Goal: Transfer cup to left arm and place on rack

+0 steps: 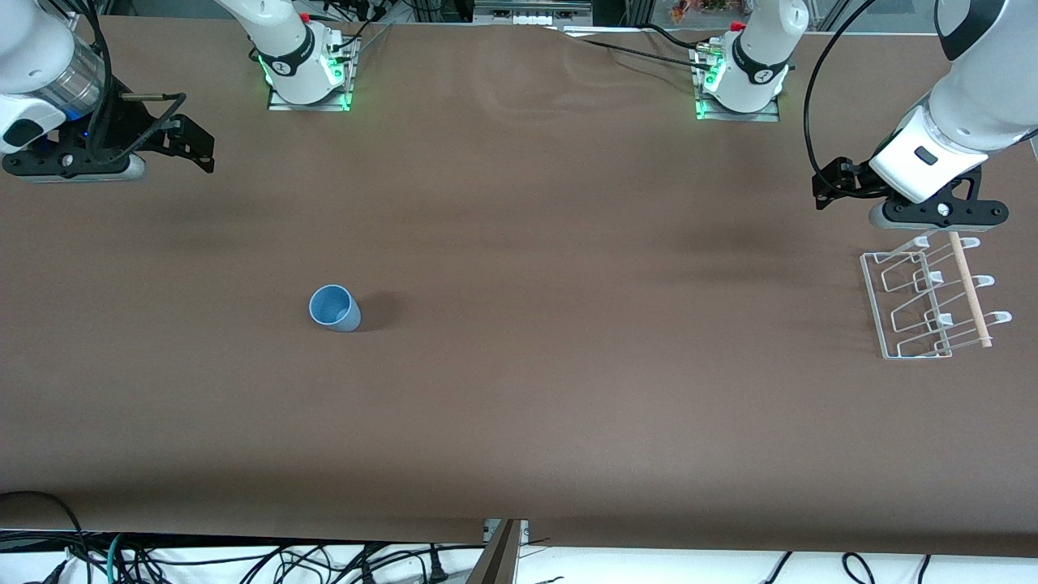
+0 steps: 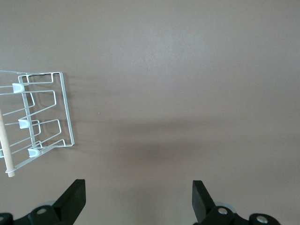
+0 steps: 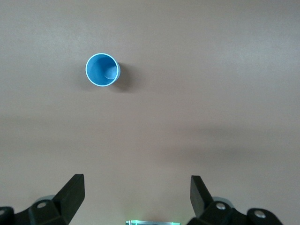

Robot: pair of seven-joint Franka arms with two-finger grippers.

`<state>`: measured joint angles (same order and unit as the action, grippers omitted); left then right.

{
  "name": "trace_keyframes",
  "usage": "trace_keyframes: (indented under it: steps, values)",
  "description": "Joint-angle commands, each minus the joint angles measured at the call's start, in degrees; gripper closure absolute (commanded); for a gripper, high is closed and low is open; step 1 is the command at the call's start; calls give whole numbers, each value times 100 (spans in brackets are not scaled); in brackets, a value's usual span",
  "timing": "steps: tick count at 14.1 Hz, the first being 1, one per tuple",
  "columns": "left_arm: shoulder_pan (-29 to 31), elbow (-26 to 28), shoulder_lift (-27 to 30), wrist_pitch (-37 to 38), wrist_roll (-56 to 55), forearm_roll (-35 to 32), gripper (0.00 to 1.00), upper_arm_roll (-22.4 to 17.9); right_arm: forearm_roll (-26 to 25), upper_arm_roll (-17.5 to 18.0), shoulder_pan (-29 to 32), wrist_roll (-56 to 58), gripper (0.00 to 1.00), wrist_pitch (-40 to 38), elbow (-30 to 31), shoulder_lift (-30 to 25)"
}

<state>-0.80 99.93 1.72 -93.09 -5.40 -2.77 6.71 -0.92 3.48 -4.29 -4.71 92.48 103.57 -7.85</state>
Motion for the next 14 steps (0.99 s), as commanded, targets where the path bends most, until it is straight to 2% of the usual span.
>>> trace_keyframes:
  steps: [1, 11, 14]
  values:
    - [18, -53, 47, 98, 101, 110, 0, 6, 4, 4, 34, -100, 0, -151, -127, 37]
    - [18, -61, 56, 89, 118, 92, 0, 15, 13, -22, 34, -22, 0, -143, -153, 99]
    - [18, -281, 56, 98, 127, 101, 0, 94, 22, -31, 43, -21, 0, -143, -162, 99]
